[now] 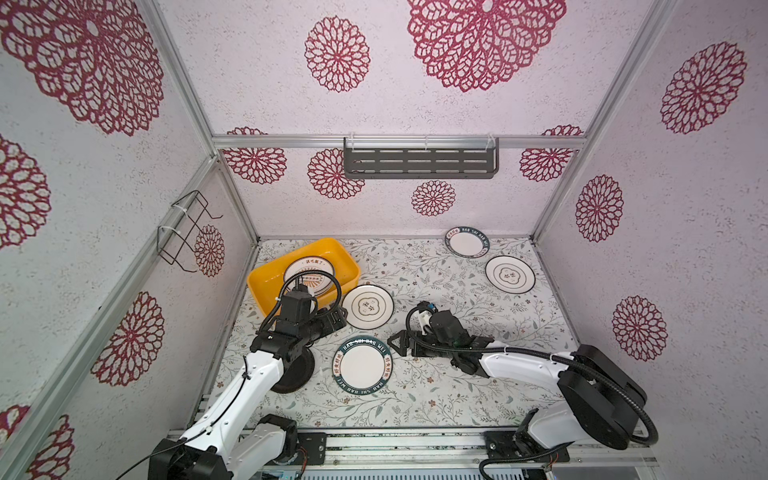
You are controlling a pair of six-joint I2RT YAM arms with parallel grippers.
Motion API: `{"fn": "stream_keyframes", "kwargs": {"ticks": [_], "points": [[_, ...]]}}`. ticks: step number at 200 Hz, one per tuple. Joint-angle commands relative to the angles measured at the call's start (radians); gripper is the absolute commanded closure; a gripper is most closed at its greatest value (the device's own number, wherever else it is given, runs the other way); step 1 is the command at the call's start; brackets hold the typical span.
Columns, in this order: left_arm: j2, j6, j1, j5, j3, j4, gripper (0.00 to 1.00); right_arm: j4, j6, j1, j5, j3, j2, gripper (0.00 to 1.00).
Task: Place the plates into the plastic bin on the countertop
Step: 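Lift the left gripper from the bin while the right reaches the green-rimmed plate, then grip the green-rimmed plate's edge with the right gripper and tilt it up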
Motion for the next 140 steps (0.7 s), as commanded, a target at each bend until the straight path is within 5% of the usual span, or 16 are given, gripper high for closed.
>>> {"fn": "stream_keyframes", "kwargs": {"ticks": [1, 77, 140], "points": [[-0.028, -0.026, -0.013, -0.003, -0.025, 0.016, 0.03, 0.207, 0.094, 0.011, -0.063, -0.032, 0.051, 0.06], [-0.121, -0.032, -0.016, -0.065, -0.044, -0.01, 0.03, 0.156, 0.089, 0.025, -0.11, 0.034, 0.209, 0.23], [-0.148, -0.015, -0.017, -0.101, -0.043, -0.012, 0.03, 0.156, 0.101, 0.027, -0.176, 0.08, 0.302, 0.52]]}}
